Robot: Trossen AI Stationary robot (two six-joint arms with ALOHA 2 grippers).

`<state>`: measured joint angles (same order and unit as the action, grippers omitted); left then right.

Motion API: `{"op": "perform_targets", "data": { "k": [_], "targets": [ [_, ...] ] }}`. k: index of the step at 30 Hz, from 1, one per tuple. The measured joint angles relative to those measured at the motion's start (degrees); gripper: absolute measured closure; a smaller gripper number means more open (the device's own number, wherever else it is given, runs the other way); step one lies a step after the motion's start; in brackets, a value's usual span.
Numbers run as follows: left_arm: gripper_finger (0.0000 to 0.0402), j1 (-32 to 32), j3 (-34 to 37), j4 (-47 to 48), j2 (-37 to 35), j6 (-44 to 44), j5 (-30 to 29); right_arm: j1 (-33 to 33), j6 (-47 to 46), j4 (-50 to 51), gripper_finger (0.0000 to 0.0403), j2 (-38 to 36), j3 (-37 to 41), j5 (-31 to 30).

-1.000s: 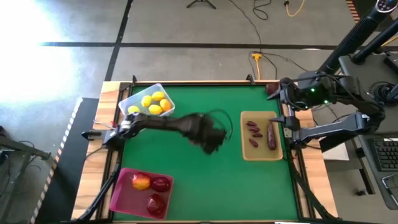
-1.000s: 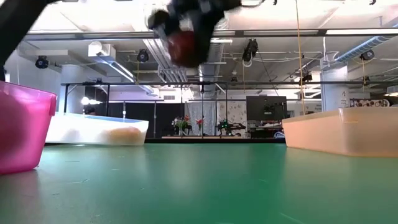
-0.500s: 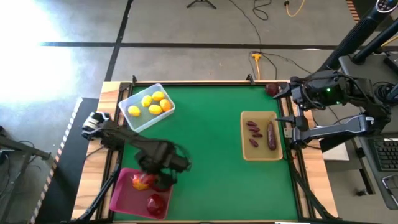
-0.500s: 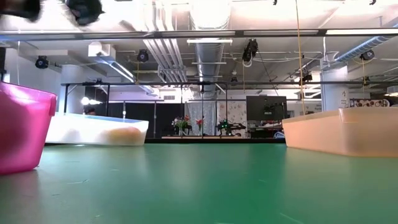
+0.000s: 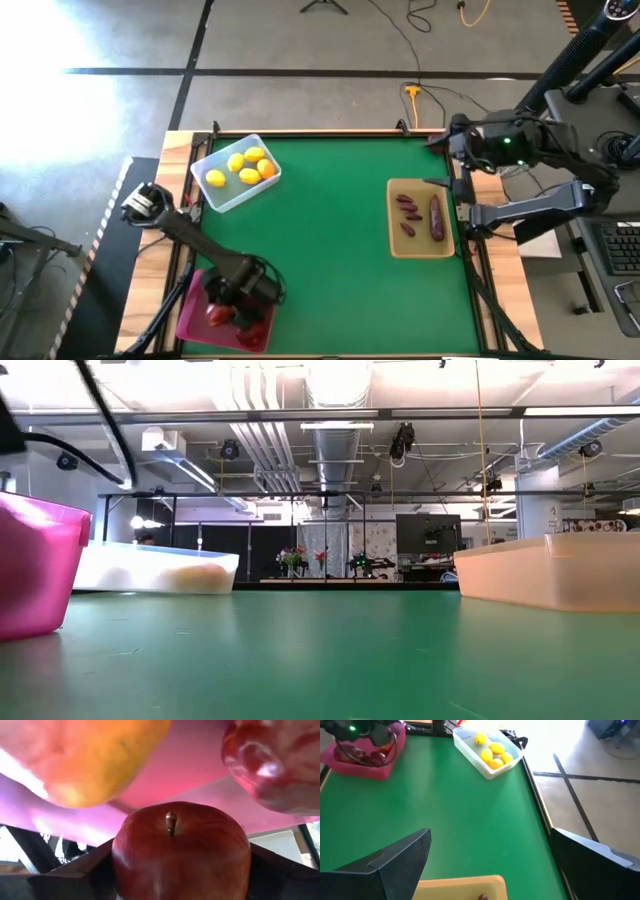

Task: Sort produce into baskets
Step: Put the apple into the pink transparent bin, then adjust the transparent bin

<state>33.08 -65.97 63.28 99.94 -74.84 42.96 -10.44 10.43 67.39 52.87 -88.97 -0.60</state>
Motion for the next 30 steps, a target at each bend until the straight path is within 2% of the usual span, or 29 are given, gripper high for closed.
{"op": "perform_targets", "data": {
  "k": [11,15,18,22,25,27,30],
  "targets": [
    [0.0063,3.51,-1.64,-3.93,0.0,-8.95,-0.97,0.0,7.89,-2.24,0.0003,10.2,0.07,0.63],
    [0.0061,2.98,-5.43,-0.23,-0.33,-11.09,-7.66,0.0,9.33,-2.13,0.0003,11.54,-0.63,0.63],
    [0.0063,1.12,-10.66,8.07,-0.66,-11.14,-15.0,0.0,10.29,-2.18,0.0003,11.74,-0.67,0.66],
    [0.0071,-4.39,-15.66,15.35,-0.66,-8.53,-24.06,0.0,10.61,-2.96,0.0003,11.28,-1.01,0.66],
    [0.0079,-11.28,-16.8,19.85,-0.66,-4.87,-32.76,0.0,9.77,-3.51,0.0003,11.16,-1.39,0.66],
    [0.0086,-16.85,-16.88,20.32,-0.66,1.41,-37.69,0.0,8.51,-3.41,0.0003,10.97,-1.57,0.68],
    [0.0092,-25.49,-16.71,20.94,-0.44,14.8,-42.09,0.04,4.83,-3.36,0.0003,10.33,-1.73,1.35]
  ]
}}
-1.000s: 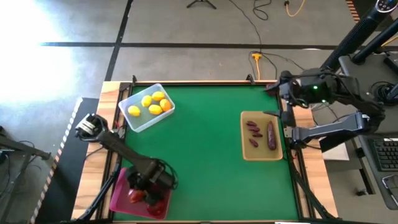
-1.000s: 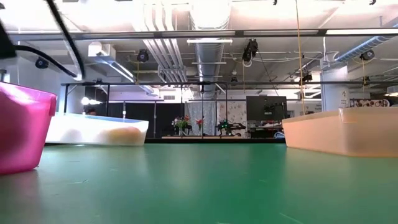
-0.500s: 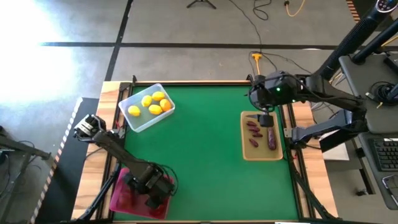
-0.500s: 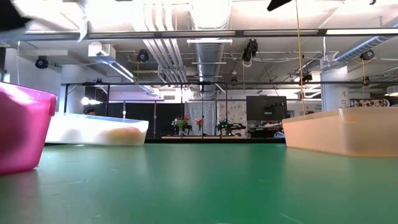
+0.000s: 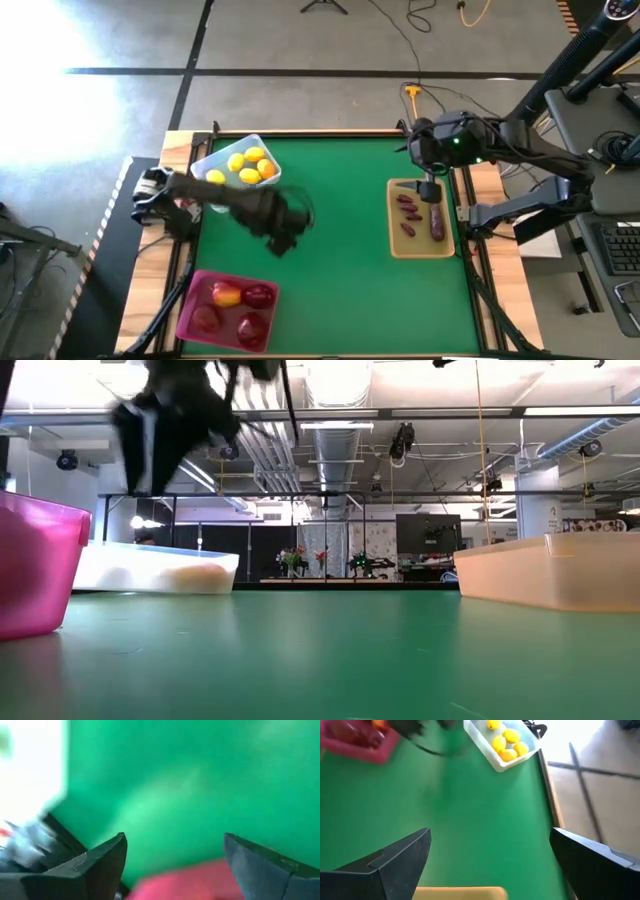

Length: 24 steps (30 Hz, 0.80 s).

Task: Sort produce into baskets
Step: Adjust the transparent bin

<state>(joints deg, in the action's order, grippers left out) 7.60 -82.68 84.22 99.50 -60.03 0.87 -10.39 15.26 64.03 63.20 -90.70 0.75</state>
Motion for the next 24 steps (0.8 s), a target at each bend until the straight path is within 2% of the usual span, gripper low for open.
{"op": "perform_targets", "data": {
  "k": [4,8,10,14,17,24],
  "targets": [
    [0.0093,-11.56,0.29,3.69,0.44,14.38,-8.59,0.0,-6.33,0.54,0.0003,-0.85,0.0,3.08],
    [0.0093,-23.9,-0.05,2.98,0.42,20.44,-21.78,0.0,-12.07,0.81,0.0003,-1.27,0.0,3.35],
    [0.0093,-30.2,-0.05,-0.31,0.51,22.78,-25.67,0.0,-14.66,0.82,0.0003,-1.27,0.0,3.24],
    [0.0093,-41.82,-0.03,-8.0,2.54,26.19,-27.61,0.0,-20.09,0.72,0.0003,-0.95,0.0,3.21],
    [0.0093,-48.29,-0.17,-13.51,4.46,27.8,-28.03,0.0,-23.93,0.5,0.0003,-0.58,0.0,3.18],
    [0.0093,-54.79,-3.58,-15.71,12.0,31.32,-27.94,0.0,-31.78,0.4,0.0003,-0.48,0.0,3.25]
  ]
}}
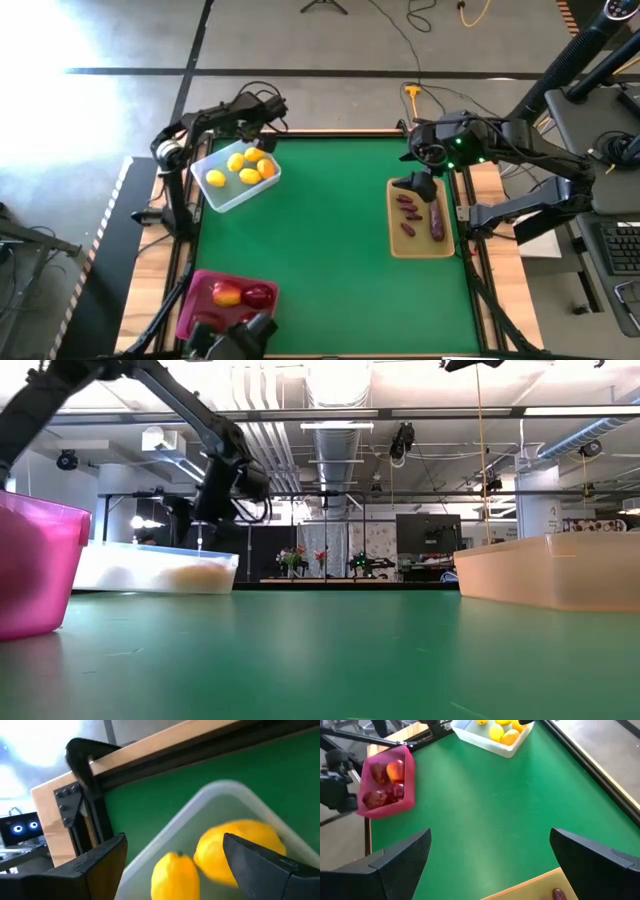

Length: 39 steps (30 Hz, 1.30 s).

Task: Sort produce into baskets
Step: Adjust the transparent bin

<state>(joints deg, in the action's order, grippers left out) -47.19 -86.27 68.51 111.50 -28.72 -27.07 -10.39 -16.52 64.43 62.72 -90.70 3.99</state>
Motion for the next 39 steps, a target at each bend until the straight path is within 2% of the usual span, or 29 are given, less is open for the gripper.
{"op": "perform_targets", "data": {
  "k": [6,13,17,23,27,32,39],
  "targets": [
    [0.0093,0.39,-8.12,0.29,5.84,2.53,0.63,0.0,-3.17,-0.44,0.0003,0.42,0.0,0.08],
    [0.0093,6.19,-18.52,1.56,11.56,6.8,5.66,0.0,-3.17,-0.42,0.0003,2.41,0.02,0.63],
    [0.0093,9.76,-22.62,4.66,12.89,7.68,5.78,0.0,-1.53,-0.32,0.0003,2.8,0.07,1.61],
    [0.0093,13.64,-29.09,7.92,11.82,1.23,5.56,-0.02,1.65,0.11,0.0003,2.39,0.07,2.23],
    [0.0093,19.52,-33.32,8.94,11.46,-2.52,5.64,-0.02,4.12,0.45,0.0003,2.32,0.07,2.17],
    [0.0093,26.26,-31.41,10.91,11.46,-5.39,5.59,-0.02,4.66,2.61,0.0003,2.34,0.07,2.1],
    [0.0093,31.14,-21.62,11.8,11.25,-8.17,5.81,-0.02,5.83,3.49,0.0003,2.34,0.07,2.05]
  ]
}}
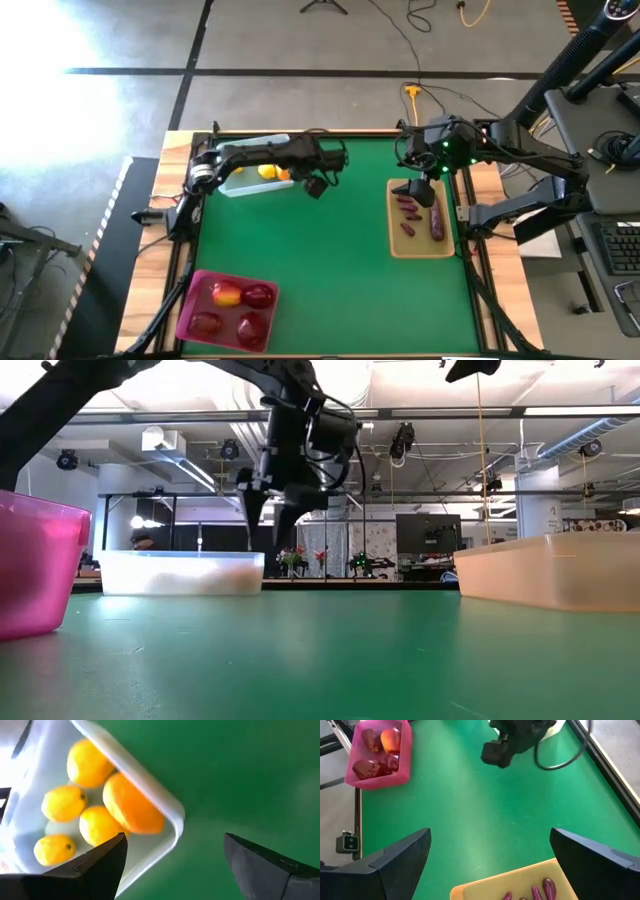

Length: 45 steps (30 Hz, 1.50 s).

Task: Sort produce into baskets
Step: Adjust the transparent bin, then put the apple into the pink transparent bin

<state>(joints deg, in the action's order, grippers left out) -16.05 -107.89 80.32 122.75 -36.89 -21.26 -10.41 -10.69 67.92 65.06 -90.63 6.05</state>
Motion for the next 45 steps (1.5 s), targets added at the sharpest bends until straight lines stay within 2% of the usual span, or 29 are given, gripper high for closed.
{"op": "perform_targets", "data": {
  "k": [7,12,20,27,30,34,37,41,45],
  "targets": [
    [0.0093,0.48,7.77,0.79,-1.97,-3.61,-0.22,0.0,0.24,-0.02,0.0003,0.3,0.0,0.0],
    [0.0093,1.13,14.18,3.94,-7.2,-6.15,-0.31,0.0,-0.68,-0.93,0.0003,0.3,0.0,-0.07],
    [0.0093,-1.08,32.64,5.75,-19.35,-3.39,0.23,0.0,-1.32,-5.0,0.0003,0.3,0.04,-0.26],
    [0.0093,-5.72,45.98,2.15,-24.53,-4.92,-1.48,-0.02,-3.4,-8.12,0.0003,0.3,0.07,-1.69],
    [0.0093,-8.0,48.49,-0.05,-24.6,-5.87,-3.36,0.0,-3.73,-9.05,0.0003,0.3,0.07,-1.67],
    [0.0093,-10.44,49.75,-1.32,-24.62,-6.87,-9.3,0.0,-6.12,-8.9,0.0003,0.43,0.09,-2.91],
    [0.0093,-12.39,49.87,-1.31,-25.27,-7.46,-13.67,-0.02,-7.98,-7.43,0.0003,0.65,0.13,-6.91],
    [0.0093,-13.5,49.87,-1.15,-27.77,-6.04,-14.37,-0.02,-11.38,-5.35,0.0003,0.7,0.15,-12.93],
    [0.0093,-12.47,49.57,-1.16,-33.72,-3.39,-14.01,-2.48,-23.07,2.72,0.0003,1.46,0.29,-19.83]
  ]
}}
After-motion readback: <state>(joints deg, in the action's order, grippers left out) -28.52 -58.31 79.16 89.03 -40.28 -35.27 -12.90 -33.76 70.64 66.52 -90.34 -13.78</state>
